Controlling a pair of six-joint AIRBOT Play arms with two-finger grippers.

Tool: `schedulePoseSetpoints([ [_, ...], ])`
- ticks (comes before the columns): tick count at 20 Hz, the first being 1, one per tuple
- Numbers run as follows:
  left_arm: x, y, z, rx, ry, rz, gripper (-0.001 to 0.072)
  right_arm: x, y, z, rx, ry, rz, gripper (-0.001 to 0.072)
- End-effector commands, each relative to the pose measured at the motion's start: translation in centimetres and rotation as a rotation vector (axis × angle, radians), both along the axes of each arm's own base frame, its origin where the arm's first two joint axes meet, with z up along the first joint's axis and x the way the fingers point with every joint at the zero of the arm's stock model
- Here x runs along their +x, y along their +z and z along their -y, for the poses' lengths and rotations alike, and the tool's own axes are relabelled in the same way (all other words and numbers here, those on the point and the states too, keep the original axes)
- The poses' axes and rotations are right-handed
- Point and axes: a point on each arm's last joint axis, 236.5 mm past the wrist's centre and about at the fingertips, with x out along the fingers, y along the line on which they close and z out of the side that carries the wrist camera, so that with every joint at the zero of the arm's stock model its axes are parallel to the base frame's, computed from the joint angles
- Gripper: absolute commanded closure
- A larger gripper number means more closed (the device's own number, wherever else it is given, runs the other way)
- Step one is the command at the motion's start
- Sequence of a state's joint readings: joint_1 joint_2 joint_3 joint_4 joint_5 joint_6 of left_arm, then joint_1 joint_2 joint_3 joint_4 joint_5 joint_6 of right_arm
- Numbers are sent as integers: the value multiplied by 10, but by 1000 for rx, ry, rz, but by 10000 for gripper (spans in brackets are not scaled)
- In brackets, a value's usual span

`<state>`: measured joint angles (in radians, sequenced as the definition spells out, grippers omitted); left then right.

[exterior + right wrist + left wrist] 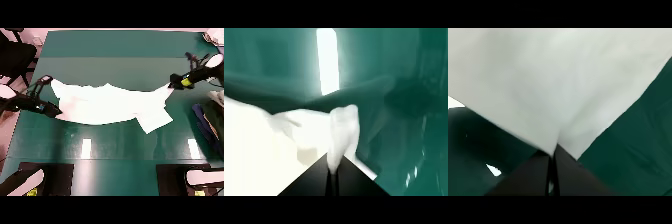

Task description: Fold the shirts.

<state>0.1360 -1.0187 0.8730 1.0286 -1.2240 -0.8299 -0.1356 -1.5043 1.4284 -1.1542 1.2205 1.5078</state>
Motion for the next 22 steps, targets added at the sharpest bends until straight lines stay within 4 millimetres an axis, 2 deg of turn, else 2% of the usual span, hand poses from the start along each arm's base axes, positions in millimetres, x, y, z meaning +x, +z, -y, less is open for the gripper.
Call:
schedulePoseSetpoints([
  [1,13,73,8,-34,4,154,689,7,85,5,69,-71,203,688],
  [4,36,184,0,2,60,494,689,4,170,34,94,-184,385,688],
  [6,38,260,-11,65,89,709,689,-2,229,52,141,-257,510,688],
  [8,29,315,-23,142,112,839,689,-14,285,66,194,-310,629,688],
  [10,19,359,-35,184,171,943,688,-28,335,73,262,-352,733,688],
  [12,9,390,-38,203,185,1019,688,-42,372,75,307,-360,816,688],
  [13,4,403,-38,200,194,1046,688,-51,385,79,306,-375,840,688],
  [17,-19,446,-35,198,208,1150,688,-84,414,83,256,-400,898,688],
  [19,-36,469,-33,205,205,1208,688,-103,427,75,230,-392,933,688],
  [22,-72,508,-27,218,196,1310,688,-134,450,51,193,-364,1008,687],
])
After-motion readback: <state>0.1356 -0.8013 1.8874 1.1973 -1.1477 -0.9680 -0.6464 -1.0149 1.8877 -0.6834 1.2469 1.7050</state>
